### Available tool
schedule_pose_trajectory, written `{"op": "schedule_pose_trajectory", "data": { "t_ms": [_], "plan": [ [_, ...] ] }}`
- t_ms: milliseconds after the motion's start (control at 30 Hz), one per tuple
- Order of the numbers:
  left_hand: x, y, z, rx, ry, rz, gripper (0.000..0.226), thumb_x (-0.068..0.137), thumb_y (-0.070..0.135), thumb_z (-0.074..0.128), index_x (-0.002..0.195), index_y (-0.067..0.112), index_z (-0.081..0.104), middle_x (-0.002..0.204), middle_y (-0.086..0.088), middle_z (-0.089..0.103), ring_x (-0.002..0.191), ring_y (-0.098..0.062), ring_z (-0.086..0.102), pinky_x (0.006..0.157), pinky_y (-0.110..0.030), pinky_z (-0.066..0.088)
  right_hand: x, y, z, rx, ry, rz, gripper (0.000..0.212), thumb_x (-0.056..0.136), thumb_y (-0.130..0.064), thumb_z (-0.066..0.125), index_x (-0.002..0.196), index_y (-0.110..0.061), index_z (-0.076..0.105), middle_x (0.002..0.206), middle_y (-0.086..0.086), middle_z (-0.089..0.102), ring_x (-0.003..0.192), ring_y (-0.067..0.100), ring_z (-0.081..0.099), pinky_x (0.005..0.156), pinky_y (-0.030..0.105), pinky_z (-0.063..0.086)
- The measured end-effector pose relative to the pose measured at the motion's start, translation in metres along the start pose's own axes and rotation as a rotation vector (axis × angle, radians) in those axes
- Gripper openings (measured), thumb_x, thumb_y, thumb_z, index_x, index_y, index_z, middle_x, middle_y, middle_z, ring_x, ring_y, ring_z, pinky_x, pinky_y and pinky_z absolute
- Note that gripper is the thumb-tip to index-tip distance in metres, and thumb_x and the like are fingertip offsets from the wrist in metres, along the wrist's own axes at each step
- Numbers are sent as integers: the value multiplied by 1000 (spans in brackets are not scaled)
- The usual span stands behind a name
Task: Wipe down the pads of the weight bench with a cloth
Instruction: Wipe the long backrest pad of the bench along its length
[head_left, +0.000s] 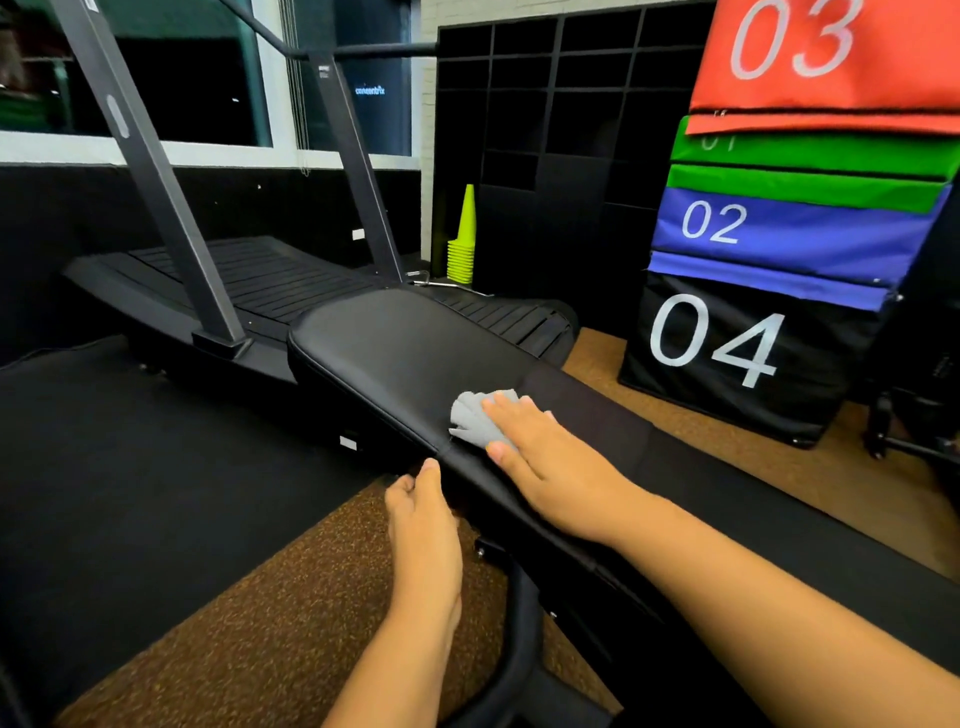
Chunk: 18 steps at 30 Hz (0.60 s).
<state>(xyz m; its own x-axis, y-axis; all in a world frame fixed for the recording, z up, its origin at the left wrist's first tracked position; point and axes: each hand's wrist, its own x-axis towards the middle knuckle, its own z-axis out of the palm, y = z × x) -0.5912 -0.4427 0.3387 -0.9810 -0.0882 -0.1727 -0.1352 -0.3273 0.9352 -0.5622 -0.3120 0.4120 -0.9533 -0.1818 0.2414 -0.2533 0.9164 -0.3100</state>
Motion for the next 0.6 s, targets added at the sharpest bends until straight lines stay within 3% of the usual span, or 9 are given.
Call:
{"op": "schedule_pose_trajectory", "data": {
  "t_ms": [67, 200, 267, 367, 433, 500, 600],
  "plan": [
    [-3, 4, 1, 34, -24, -9, 94, 66, 78, 60, 137, 19, 44, 135, -3, 57, 116, -19, 60, 102, -45, 47, 13, 22, -7, -3, 0, 87, 51, 104, -33, 30, 152, -22, 18, 160, 0, 17, 147, 21, 12, 118, 37, 8],
    [-7, 3, 1, 83, -49, 1, 85, 86, 49, 65, 151, 13, 23, 148, -3, 40, 129, -22, 48, 110, -41, 39, 42, 61, -21, -20, 9, 320, 42, 104, -33, 31, 143, -18, 34, 149, 8, 35, 138, 33, 29, 109, 48, 22],
    [-6, -2, 0, 43, -58, 1, 85, 85, 46, 68, 150, 11, 26, 143, -2, 44, 126, -19, 49, 109, -37, 40, 44, 49, -20, -13, 26, 218, 37, 102, -38, 29, 135, -24, 41, 139, 3, 41, 134, 28, 33, 105, 51, 26],
    [-8, -7, -1, -85, -64, -34, 76, 84, 50, 67, 143, 12, 38, 136, -4, 55, 119, -17, 58, 101, -35, 47, 33, 5, -7, 5, -71, -19, 46, 105, -37, 25, 150, -25, 26, 157, -1, 20, 146, 16, 10, 116, 48, 7],
    [-9, -9, -1, -171, -66, -48, 45, 97, 38, 53, 134, 13, 47, 126, -6, 63, 110, -19, 64, 89, -31, 51, 29, -6, 1, -42, -104, -123, 50, 105, -35, 24, 153, -23, 17, 161, -4, 9, 148, 14, 1, 118, 42, 3],
    [-7, -12, -1, -222, -31, -80, 31, 101, 30, 44, 128, 16, 50, 122, -5, 62, 110, -21, 61, 87, -32, 49, 33, 0, -1, -10, -127, -101, 50, 106, -35, 22, 154, -27, 13, 163, -5, 5, 149, 15, -3, 119, 39, -1],
    [-7, -9, 4, -230, -7, -107, 36, 102, 34, 40, 131, 15, 50, 119, -4, 62, 108, -21, 60, 88, -34, 49, 48, 10, -5, 57, -118, 75, 49, 106, -35, 20, 154, -26, 13, 163, -3, 4, 150, 20, -3, 120, 40, -3]
  ]
}}
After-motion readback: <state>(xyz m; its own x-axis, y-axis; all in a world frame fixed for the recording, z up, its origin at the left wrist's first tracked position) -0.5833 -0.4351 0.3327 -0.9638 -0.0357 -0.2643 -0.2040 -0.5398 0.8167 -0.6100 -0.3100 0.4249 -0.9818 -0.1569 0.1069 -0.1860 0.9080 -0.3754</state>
